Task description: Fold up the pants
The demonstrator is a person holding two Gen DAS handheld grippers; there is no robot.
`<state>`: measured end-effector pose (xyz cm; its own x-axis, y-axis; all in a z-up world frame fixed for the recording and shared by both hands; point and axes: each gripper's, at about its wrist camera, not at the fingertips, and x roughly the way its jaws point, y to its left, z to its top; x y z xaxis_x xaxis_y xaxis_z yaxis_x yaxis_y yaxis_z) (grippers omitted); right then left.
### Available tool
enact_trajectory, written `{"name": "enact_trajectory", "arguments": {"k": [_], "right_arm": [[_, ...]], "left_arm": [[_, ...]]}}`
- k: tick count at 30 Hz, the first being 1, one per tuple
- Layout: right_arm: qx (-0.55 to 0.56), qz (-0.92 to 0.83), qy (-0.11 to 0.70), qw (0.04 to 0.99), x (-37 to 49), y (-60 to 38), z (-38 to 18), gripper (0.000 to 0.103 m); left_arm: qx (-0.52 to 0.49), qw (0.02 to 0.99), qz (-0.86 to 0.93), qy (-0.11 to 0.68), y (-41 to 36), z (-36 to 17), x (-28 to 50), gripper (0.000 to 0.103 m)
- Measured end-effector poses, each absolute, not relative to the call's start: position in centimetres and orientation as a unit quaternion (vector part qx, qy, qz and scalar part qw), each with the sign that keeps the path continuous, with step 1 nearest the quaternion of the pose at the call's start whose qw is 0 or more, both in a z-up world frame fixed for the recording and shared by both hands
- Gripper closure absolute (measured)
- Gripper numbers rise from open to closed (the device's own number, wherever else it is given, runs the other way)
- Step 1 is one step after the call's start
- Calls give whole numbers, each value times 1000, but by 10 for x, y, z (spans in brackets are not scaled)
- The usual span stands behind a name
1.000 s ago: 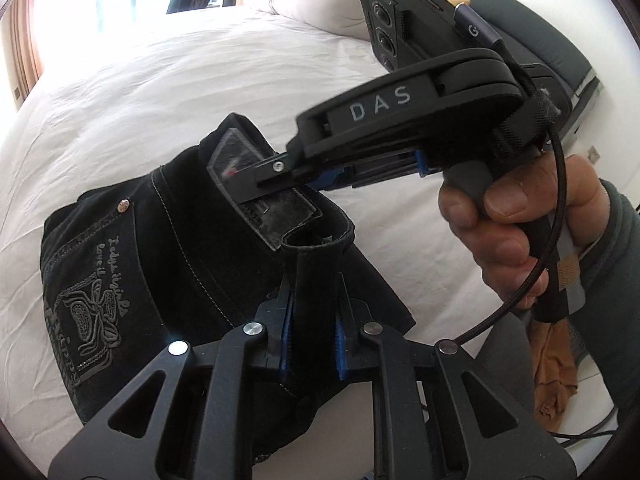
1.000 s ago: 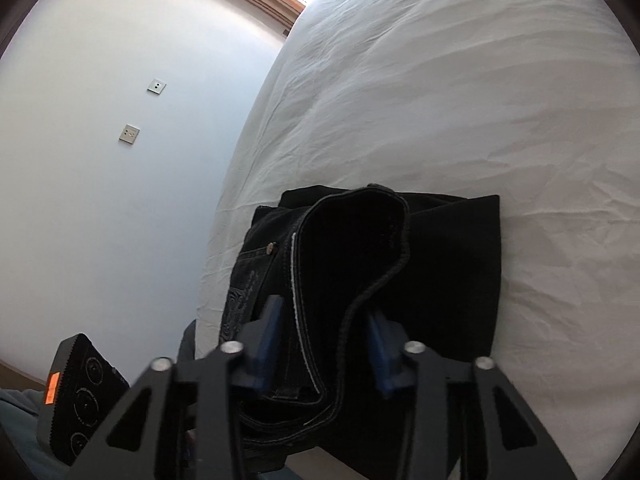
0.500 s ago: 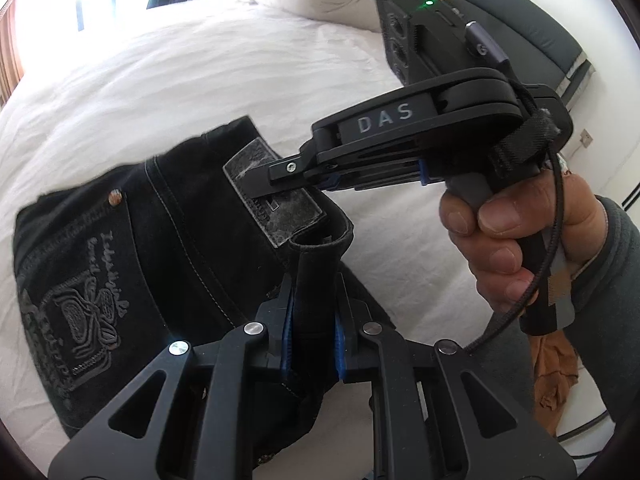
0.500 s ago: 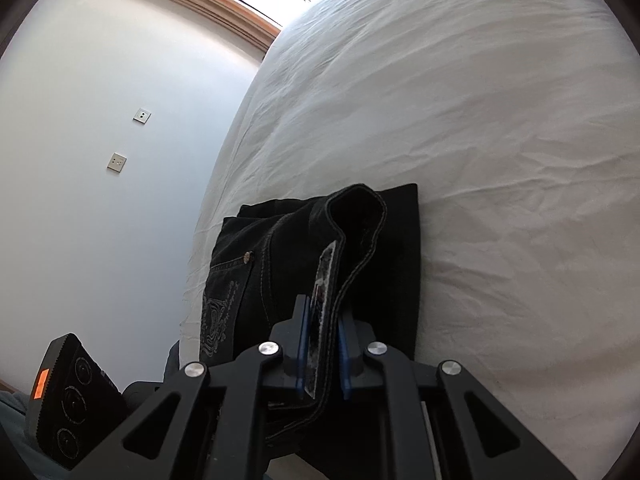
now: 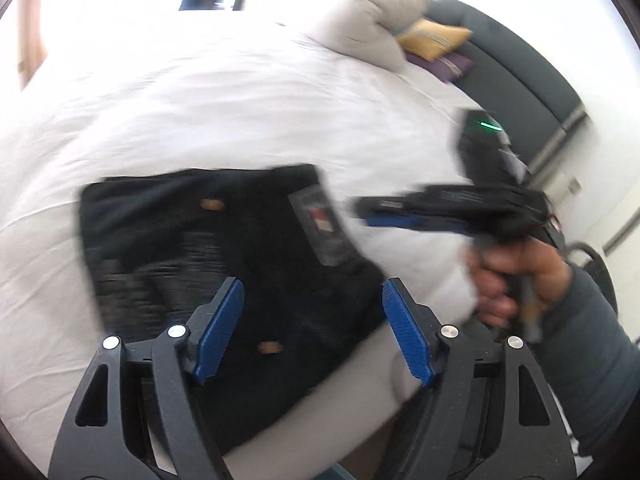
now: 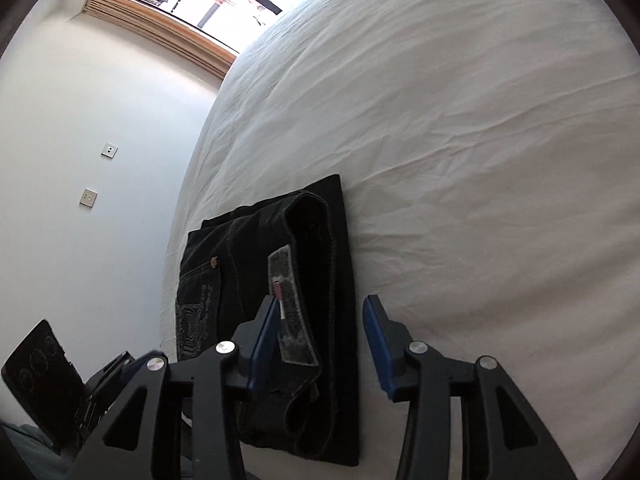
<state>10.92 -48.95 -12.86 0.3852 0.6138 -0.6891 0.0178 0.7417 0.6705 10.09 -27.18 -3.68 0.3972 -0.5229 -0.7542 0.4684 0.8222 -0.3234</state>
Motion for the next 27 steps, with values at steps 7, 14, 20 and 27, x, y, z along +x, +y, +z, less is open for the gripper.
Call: {"name": "enact_trajectory", "arguments": {"k": [7, 14, 20, 27], "right_arm": [[284, 262, 517, 764, 77, -438, -117, 57], [299, 205, 550, 752, 69, -458, -150, 77], [290, 236, 494, 785, 109, -448, -102, 48], [286, 186, 538, 771, 173, -430, -153, 39]], "left_arm": [[-28, 850, -192, 490, -210, -63, 134, 32], [-12, 835, -171, 522, -200, -97, 152, 32], [-9, 834, -168, 525, -206, -105, 154, 32], [-11, 831, -169, 529, -212, -111, 157, 32]]}}
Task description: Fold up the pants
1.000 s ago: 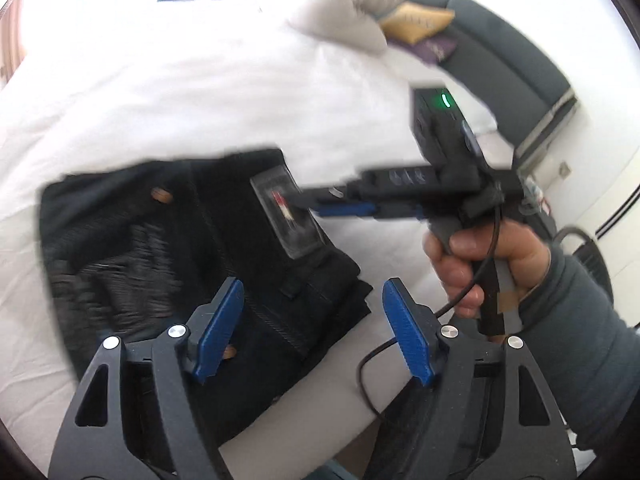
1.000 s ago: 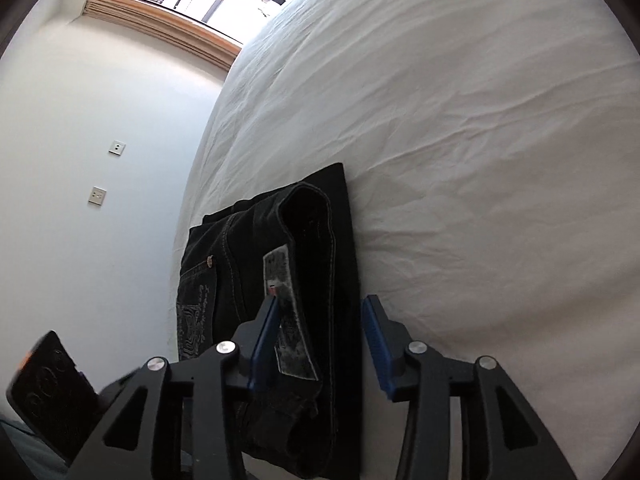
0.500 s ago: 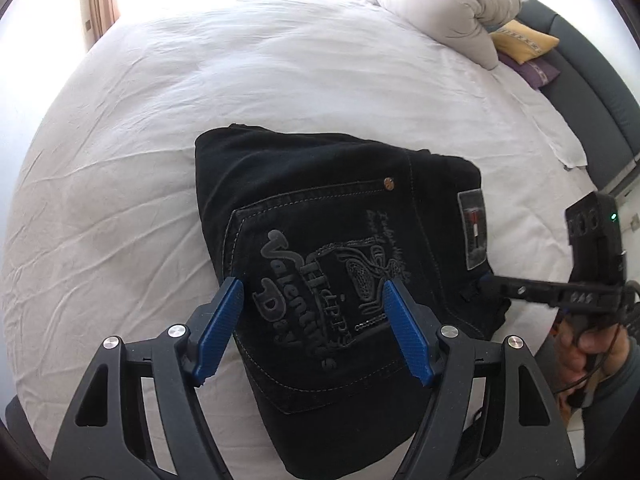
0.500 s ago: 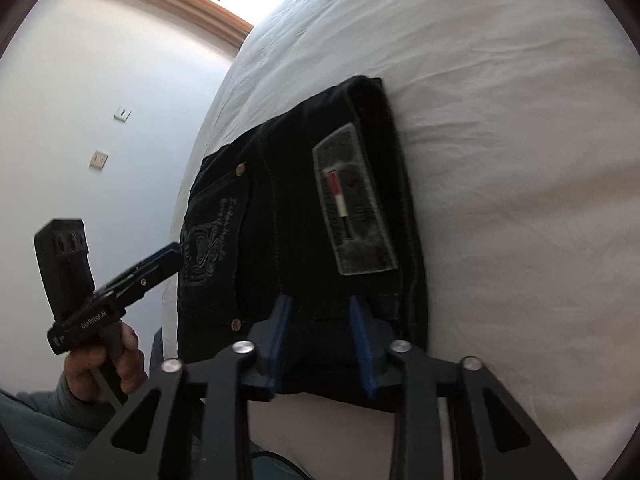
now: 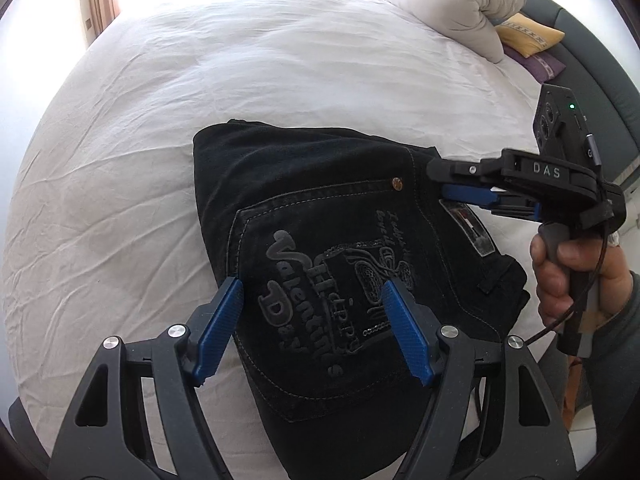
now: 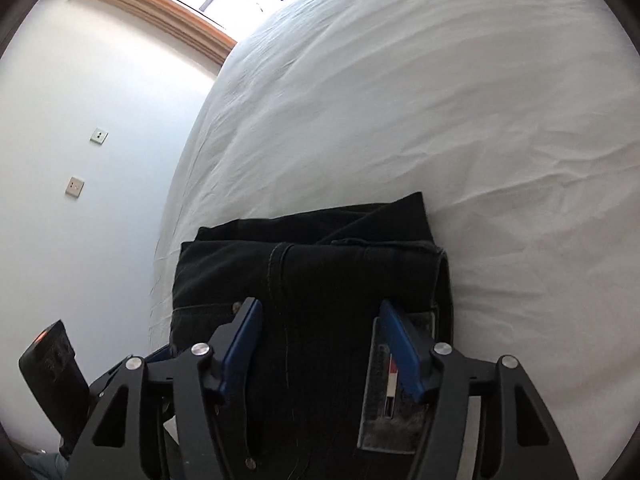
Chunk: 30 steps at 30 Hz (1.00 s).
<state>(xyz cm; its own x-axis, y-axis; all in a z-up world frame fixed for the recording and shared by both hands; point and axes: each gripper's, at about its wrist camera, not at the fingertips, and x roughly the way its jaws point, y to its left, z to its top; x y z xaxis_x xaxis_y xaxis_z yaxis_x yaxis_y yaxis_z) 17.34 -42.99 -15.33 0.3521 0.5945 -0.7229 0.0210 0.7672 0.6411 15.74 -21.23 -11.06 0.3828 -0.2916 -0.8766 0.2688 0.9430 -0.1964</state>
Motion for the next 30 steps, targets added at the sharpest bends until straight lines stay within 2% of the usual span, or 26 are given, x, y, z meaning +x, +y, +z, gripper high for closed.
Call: {"name": "enact_trajectory", "arguments": {"k": [3, 6, 8, 9, 15, 21, 22, 24, 26, 28, 30], "right_arm": [[285, 187, 529, 777, 168, -431, -143, 39], [281, 191, 504, 794, 148, -444, -118, 34], [284, 182, 487, 805, 132, -463, -109, 20], [280, 172, 488, 808, 127, -468, -107, 18], [283, 145, 537, 781, 111, -493, -138, 17], [283, 158, 562, 761, 120, -475, -165, 16], [278, 158, 565, 761, 121, -473, -164, 17], [253, 162, 575, 761, 126, -464, -160, 26], [231, 171, 586, 757, 129, -454, -159, 41], [218, 173, 595, 754, 132, -447, -158, 50], [205, 166, 599, 756, 135, -439, -157, 54]], "left_arm": [[-19, 830, -168, 532, -209, -112, 158, 32], [-49, 835, -173, 520, -196, -100, 154, 32], [-57, 846, -165, 503, -181, -90, 151, 32], [-62, 849, -157, 501, -173, -89, 151, 31], [-111, 824, -136, 538, -143, -114, 164, 29], [-125, 788, -174, 577, -158, -144, 176, 29], [-128, 784, -177, 581, -160, -146, 178, 29], [-132, 775, -180, 592, -163, -152, 183, 29], [-128, 771, -181, 598, -167, -155, 186, 29], [-127, 767, -188, 600, -171, -156, 189, 33], [-126, 766, -189, 601, -172, -158, 191, 41]]}}
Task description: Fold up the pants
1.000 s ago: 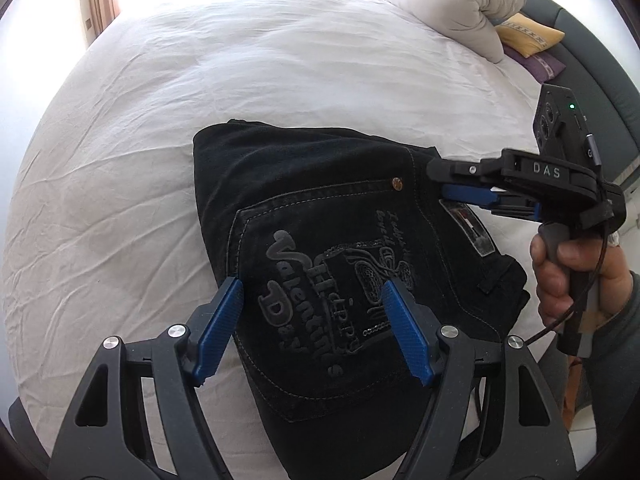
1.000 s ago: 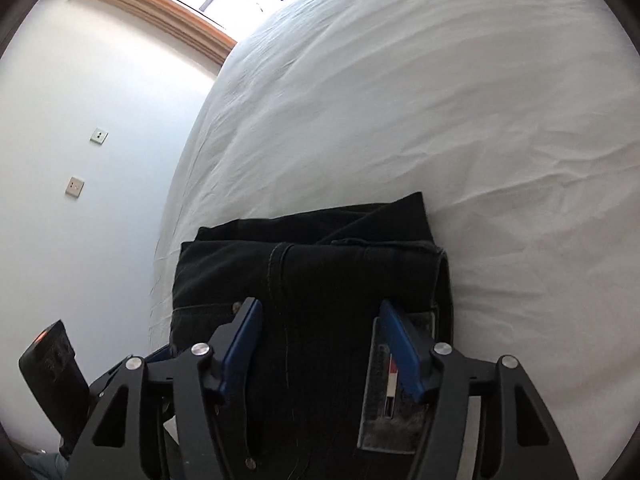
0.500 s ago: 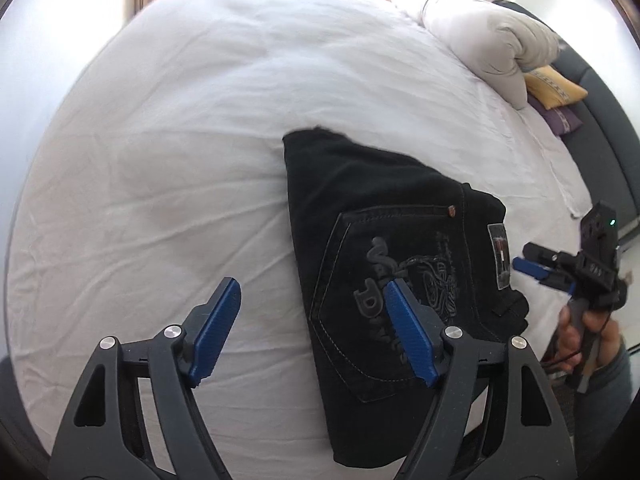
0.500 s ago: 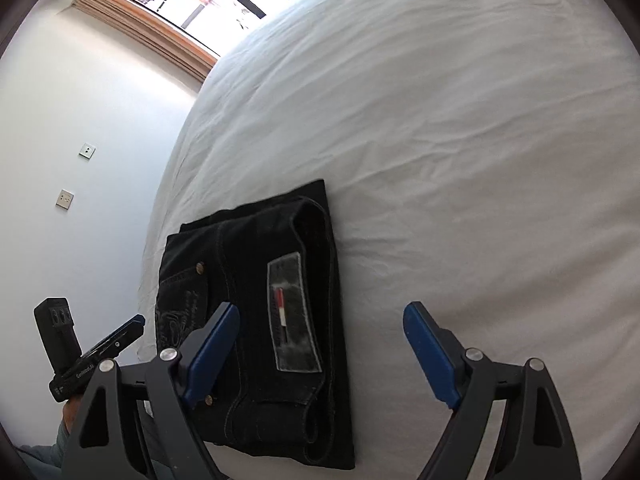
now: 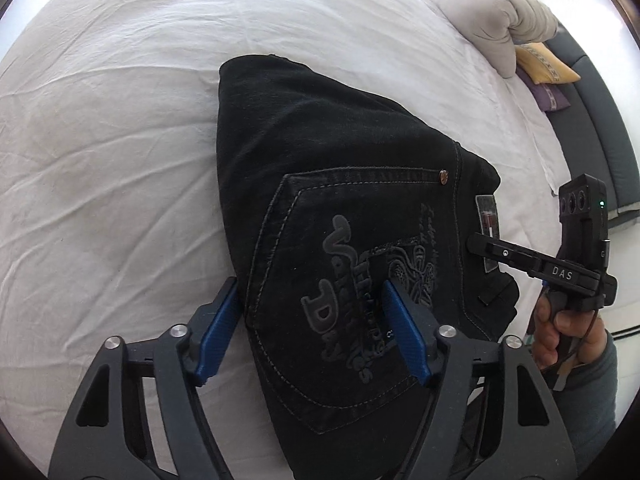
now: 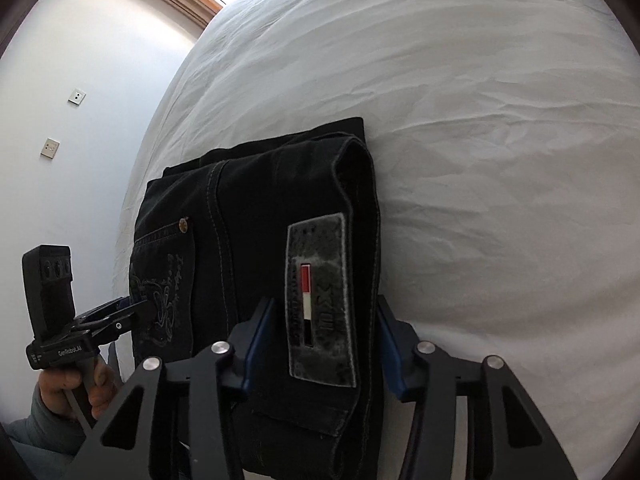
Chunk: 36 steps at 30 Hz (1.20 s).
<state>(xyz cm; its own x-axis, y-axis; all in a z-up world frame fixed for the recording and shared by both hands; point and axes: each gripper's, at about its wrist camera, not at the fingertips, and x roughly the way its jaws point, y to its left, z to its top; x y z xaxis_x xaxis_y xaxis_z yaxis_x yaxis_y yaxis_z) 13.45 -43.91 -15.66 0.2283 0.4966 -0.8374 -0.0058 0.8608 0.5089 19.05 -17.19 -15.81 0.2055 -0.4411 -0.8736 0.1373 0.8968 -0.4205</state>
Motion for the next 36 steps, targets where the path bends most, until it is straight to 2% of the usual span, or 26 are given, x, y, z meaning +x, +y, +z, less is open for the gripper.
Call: {"name": "enact_trajectory", "arguments": {"k": [1, 2, 3, 6, 8, 11, 24, 28, 33, 34, 36], "right_arm": [[202, 165, 599, 757, 135, -438, -156, 57], [198, 163, 599, 759, 136, -436, -155, 60], [189, 161, 598, 762, 136, -433, -152, 62], [157, 157, 593, 774, 133, -425, -141, 74], [123, 154, 583, 788, 130, -412, -131, 81], [87, 153, 567, 804, 125, -399, -115, 83], [57, 180, 480, 857, 156, -359, -45, 84], [65, 180, 475, 859, 191, -347, -53, 84], [74, 183, 496, 846, 227, -337, -80, 84], [75, 184, 501, 842, 230, -336, -88, 84], [84, 176, 513, 836, 241, -340, -108, 83]], "left_arm": [[-125, 767, -189, 600, -172, -159, 191, 43], [-123, 769, -190, 598, -173, -158, 190, 50], [-123, 771, -195, 594, -174, -157, 189, 62], [-117, 778, -210, 581, -178, -149, 186, 77], [-119, 779, -213, 577, -180, -144, 185, 81], [-124, 782, -217, 571, -176, -137, 184, 84], [-115, 832, -203, 504, -132, -65, 223, 85], [-95, 837, -185, 506, -124, -74, 256, 85], [-69, 835, -164, 520, -112, -109, 290, 84], [-67, 832, -160, 527, -111, -119, 294, 82], [-69, 831, -160, 528, -109, -132, 298, 69]]}}
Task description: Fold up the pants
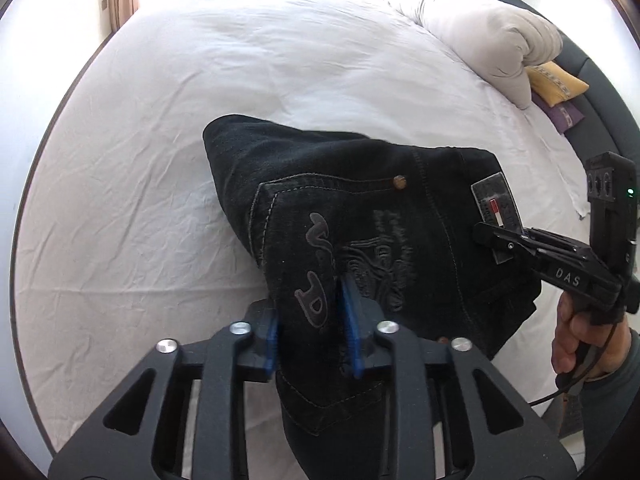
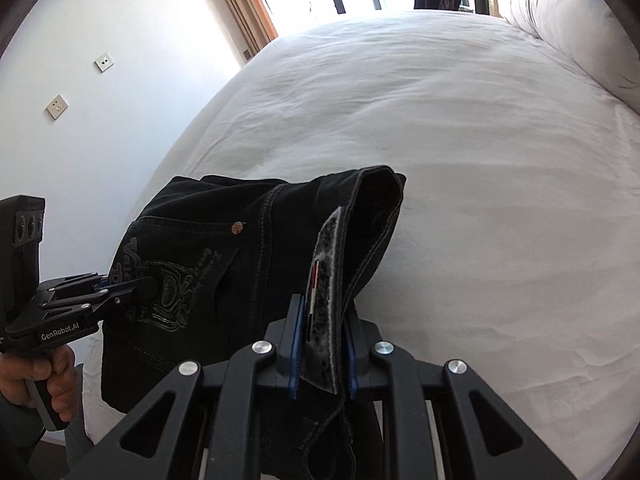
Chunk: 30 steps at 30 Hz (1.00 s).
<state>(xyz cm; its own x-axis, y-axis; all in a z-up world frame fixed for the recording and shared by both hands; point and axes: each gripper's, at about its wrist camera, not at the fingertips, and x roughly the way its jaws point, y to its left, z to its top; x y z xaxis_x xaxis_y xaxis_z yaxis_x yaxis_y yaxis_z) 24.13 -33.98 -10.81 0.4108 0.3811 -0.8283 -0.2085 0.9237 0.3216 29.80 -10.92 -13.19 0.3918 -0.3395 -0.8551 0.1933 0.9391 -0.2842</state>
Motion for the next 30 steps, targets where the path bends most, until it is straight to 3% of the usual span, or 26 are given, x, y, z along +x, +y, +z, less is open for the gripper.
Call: {"name": "enact_trajectory", "arguments": {"k": [3, 5, 6, 10, 12, 18, 21, 26, 30], "right_arm": [[123, 170, 520, 828, 242, -359, -131, 70], [123, 157, 524, 828, 238, -362, -141, 47], [128, 155, 522, 829, 236, -365, -144, 43], [147, 149, 518, 829, 225, -373, -140, 33], [149, 142, 513, 833, 215, -377, -131, 33], [150, 114, 450, 873, 170, -383, -86, 28], [121, 98, 398, 904, 140, -372, -53, 22], [65, 81, 289, 952, 86, -346, 5, 2], [50, 68, 229, 970, 48, -333, 44, 0]], "left_arm": [[-70, 835, -151, 524, -107, -143, 298, 47], [-76, 838, -138, 523, -104, -151, 300, 36], [-82, 838, -137, 521, -102, -152, 301, 36], [-84, 846, -122, 513, -95, -153, 288, 32], [-87, 853, -109, 503, -91, -143, 279, 29], [-69, 898, -66, 429, -72, -101, 229, 0], [-40, 924, -56, 375, -72, -66, 187, 0], [18, 968, -25, 249, -83, 2, 112, 0], [28, 984, 7, 176, -87, 46, 52, 0]]}}
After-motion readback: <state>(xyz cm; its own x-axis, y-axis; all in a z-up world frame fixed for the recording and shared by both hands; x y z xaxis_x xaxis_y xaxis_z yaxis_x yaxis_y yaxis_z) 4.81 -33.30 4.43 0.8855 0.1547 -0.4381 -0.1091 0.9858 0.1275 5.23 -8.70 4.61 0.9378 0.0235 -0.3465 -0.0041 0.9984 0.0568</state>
